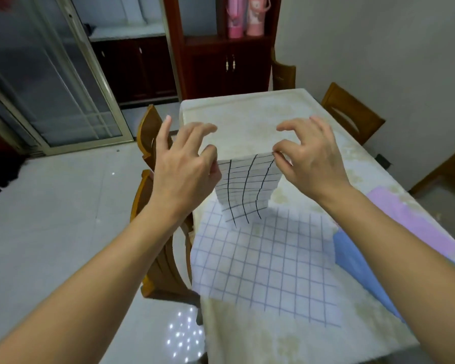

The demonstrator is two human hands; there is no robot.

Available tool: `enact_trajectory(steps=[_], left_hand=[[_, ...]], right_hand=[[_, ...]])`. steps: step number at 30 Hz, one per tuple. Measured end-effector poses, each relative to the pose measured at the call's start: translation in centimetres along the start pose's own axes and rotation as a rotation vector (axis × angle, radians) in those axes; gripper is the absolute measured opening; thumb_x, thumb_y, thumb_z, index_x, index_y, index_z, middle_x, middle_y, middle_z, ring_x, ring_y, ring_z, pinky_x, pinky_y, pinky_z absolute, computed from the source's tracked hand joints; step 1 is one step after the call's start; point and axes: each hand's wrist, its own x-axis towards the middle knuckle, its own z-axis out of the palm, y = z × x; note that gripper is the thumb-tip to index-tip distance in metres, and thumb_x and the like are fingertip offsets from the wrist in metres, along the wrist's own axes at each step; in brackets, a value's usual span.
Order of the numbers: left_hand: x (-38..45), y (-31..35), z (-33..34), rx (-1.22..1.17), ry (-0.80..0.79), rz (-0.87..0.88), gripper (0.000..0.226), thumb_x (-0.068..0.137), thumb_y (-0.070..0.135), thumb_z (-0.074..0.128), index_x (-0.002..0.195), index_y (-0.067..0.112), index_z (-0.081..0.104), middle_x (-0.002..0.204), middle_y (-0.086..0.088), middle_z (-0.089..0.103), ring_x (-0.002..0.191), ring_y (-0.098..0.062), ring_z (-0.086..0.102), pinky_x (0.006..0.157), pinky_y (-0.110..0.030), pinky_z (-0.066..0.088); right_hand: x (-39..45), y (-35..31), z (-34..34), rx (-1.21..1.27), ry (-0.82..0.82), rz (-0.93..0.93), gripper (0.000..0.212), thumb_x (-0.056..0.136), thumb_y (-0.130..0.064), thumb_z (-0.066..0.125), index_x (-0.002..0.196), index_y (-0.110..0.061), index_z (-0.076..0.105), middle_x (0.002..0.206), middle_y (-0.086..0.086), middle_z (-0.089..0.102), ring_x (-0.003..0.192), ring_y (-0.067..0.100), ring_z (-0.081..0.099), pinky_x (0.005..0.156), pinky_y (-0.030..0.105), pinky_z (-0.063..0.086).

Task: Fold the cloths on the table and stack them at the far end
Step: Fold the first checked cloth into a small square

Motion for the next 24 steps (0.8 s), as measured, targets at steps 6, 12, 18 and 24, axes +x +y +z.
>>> enact_trajectory(steps=[6, 12, 18, 24], left_hand=[[-8.1, 4.8, -2.1, -0.112, -0.163, 0.025, 0.018, 0.089, 0.023, 0.06, 0.083, 0.012, 0.072, 0.133, -0.008, 0.061, 0.129, -0.026, 0.051, 0.114, -0.062, 0.024], [-16.0, 8.5, -2.2, -0.186, -0.314, 0.042, 0.009, 0.083, 0.02, 0.067, 0.079, 0.013, 0.072, 0.128, -0.008, 0.064, 0.126, -0.026, 0.054, 0.113, -0.062, 0.027], [-21.5, 10.8, -1.7, -0.242, -0.467, 0.017, 0.009, 0.077, 0.021, 0.074, 0.08, 0.013, 0.073, 0.123, -0.008, 0.066, 0.121, -0.027, 0.057, 0.112, -0.062, 0.03], [-26.5, 12.5, -3.6, -0.331, -0.623, 0.063, 0.008, 0.077, 0.026, 0.072, 0.079, 0.018, 0.073, 0.125, -0.004, 0.066, 0.12, -0.023, 0.058, 0.114, -0.059, 0.03]], right_hand=[[-9.7, -3.3, -1.5, 0.072, -0.061, 0.043, 0.007, 0.087, -0.011, 0.068, 0.08, -0.01, 0.069, 0.116, 0.013, 0.066, 0.107, 0.031, 0.061, 0.111, 0.051, 0.035], [-20.1, -7.1, -1.8, 0.133, -0.203, 0.077, 0.006, 0.08, -0.009, 0.074, 0.078, -0.012, 0.069, 0.114, 0.01, 0.067, 0.107, 0.028, 0.062, 0.11, 0.05, 0.036], [-26.1, -9.7, -1.3, 0.175, -0.374, 0.103, 0.005, 0.082, -0.014, 0.071, 0.079, -0.015, 0.068, 0.117, 0.008, 0.065, 0.109, 0.026, 0.062, 0.112, 0.051, 0.036], [-30.6, -13.0, -3.9, 0.231, -0.462, 0.139, 0.004, 0.081, -0.015, 0.068, 0.077, -0.017, 0.068, 0.119, 0.006, 0.065, 0.111, 0.024, 0.062, 0.111, 0.052, 0.037]])
